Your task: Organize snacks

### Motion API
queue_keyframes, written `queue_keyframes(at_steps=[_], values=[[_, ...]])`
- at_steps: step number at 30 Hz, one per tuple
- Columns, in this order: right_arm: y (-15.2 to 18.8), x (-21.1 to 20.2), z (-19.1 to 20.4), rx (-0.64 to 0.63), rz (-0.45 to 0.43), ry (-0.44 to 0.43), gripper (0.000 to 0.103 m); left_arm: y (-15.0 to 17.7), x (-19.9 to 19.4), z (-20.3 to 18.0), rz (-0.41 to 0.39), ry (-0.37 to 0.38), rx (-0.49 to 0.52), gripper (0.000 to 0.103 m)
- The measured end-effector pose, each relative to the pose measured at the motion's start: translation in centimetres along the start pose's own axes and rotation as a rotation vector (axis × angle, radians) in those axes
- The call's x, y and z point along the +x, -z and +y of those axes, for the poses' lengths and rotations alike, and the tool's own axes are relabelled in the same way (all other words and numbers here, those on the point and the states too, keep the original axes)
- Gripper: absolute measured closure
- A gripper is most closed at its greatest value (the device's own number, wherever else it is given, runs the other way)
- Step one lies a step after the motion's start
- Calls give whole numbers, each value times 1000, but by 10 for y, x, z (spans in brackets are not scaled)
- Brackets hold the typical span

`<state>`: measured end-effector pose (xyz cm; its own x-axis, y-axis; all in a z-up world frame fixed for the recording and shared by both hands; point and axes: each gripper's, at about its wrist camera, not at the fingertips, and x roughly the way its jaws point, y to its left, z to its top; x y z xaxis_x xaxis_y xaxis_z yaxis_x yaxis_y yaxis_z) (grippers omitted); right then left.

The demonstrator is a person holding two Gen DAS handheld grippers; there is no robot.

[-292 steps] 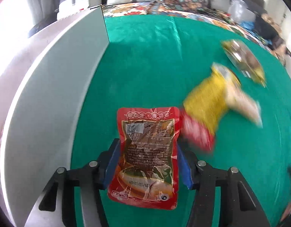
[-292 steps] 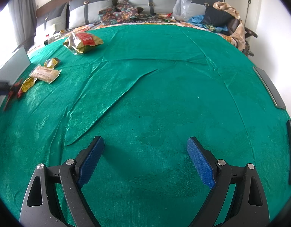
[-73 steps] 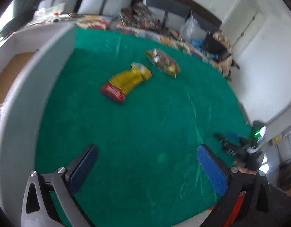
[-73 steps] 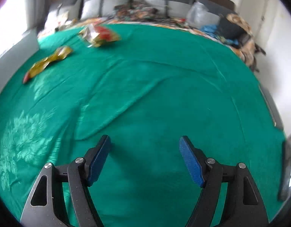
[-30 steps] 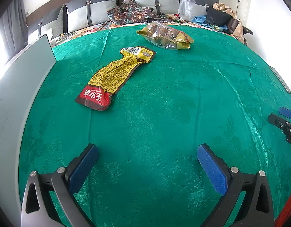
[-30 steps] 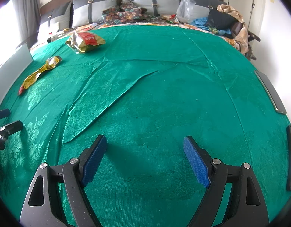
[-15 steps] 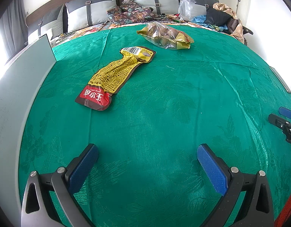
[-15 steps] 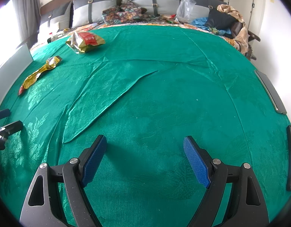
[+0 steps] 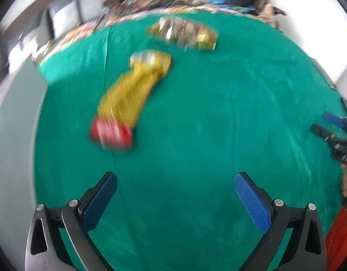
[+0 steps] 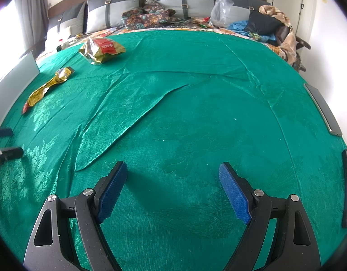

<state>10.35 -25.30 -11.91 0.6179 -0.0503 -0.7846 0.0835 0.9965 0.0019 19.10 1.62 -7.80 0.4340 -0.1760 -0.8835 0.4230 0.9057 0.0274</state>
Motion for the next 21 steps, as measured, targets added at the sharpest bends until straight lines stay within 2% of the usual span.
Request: queue_keyframes(at_steps=[2, 4, 7, 9, 10, 11, 12, 14, 16, 21], values=[[0, 0, 0, 0, 0, 0, 17, -26, -8, 11, -30, -20, 59, 1], [0, 0, 0, 0, 0, 0, 17, -52, -1, 26, 1, 0, 78, 1], [0, 0, 0, 1, 0, 0, 17, -82, 25, 45, 50, 11, 53, 1], [0, 0, 0, 1, 0, 0, 17, -93, 49, 50, 90, 13, 42, 8], [0, -1, 0, 1, 0, 0, 17, -95, 60, 51, 118, 6, 38, 16], [0, 0, 0, 1, 0, 0, 17, -95, 75, 53, 157, -6, 32, 24], [0, -1, 0, 1, -1, -1, 17, -95, 76, 55, 137, 14, 11, 25], [0, -1, 0, 1, 0, -1, 17, -93, 75, 59, 95, 9, -35, 41], [2, -3, 3, 1, -1, -1, 17, -85, 72, 63, 75, -6, -66, 49], [3, -3, 4, 2, -1, -3, 16, -45, 52, 67, 65, -32, -196, 53]])
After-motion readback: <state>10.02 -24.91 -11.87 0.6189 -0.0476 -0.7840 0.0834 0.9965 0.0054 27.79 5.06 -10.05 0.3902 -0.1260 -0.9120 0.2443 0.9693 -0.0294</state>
